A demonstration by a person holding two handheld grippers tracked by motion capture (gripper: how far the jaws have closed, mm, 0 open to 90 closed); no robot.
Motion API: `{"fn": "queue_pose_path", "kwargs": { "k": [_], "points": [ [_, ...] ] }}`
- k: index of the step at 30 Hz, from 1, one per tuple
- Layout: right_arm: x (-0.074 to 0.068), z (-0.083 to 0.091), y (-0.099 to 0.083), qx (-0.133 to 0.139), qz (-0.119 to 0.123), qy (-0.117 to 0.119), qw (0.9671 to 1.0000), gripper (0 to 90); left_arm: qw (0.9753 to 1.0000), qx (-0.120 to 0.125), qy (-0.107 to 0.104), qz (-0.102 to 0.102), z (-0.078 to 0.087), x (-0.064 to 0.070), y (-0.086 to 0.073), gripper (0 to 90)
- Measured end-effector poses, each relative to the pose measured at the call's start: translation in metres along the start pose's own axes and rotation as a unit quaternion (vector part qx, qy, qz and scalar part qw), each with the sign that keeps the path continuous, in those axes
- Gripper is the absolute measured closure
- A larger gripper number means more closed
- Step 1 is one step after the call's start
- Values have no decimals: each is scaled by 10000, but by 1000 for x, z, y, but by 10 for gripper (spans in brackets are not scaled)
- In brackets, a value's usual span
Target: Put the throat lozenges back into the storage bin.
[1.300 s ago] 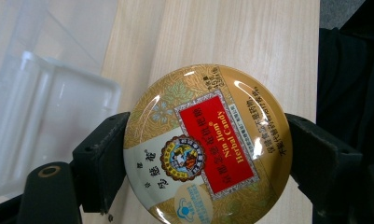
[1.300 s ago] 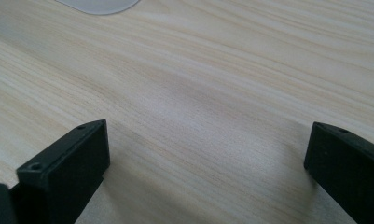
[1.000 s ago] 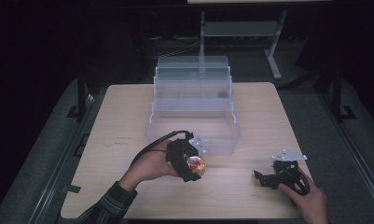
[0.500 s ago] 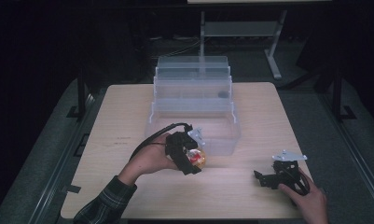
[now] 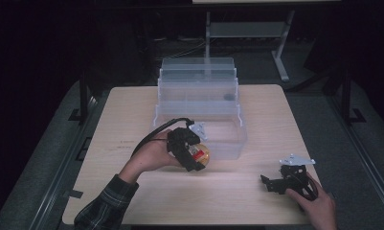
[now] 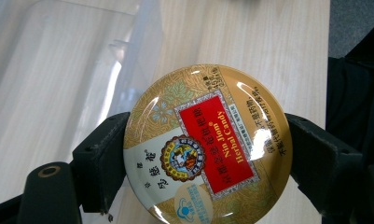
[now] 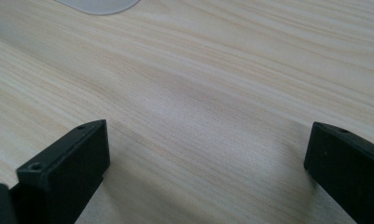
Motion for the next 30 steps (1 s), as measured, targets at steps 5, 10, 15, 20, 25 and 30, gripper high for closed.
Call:
{"fn": "queue_pose_path", "kwargs": {
  "k": [5, 10, 15, 20, 25, 30],
  "points": [
    [0, 0, 0, -4, -5, 0, 10000, 0, 10000, 29, 42, 63, 6, -6, 0, 194],
    [0, 0, 0, -2, 0, 5, 10000, 0, 9998, 79, 87, 157, 10, -13, -2, 194],
    [0, 0, 0, -7, -7, 4, 10000, 0, 9995, 69, 126, 292, 13, -22, -8, 194],
    [0, 0, 0, -6, -5, 5, 10000, 0, 9990, 93, 171, 404, 17, -30, -13, 194],
    [0, 0, 0, -11, -10, 3, 10000, 0, 9983, 141, 233, 517, 22, -37, -19, 194],
    [0, 0, 0, -8, -5, 0, 10000, 0, 9972, 204, 328, 647, 26, -45, -24, 194]
  ]
}}
Point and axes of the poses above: each handheld gripper's, and its own axes: z roughly backward along the jaws, y roughly out of its top, x roughly to its right, the point moved 10 cm from there along -z, roughly forward along the jaws, and after that the axes turned 13 degrees about -y, right-handed, at the moved point
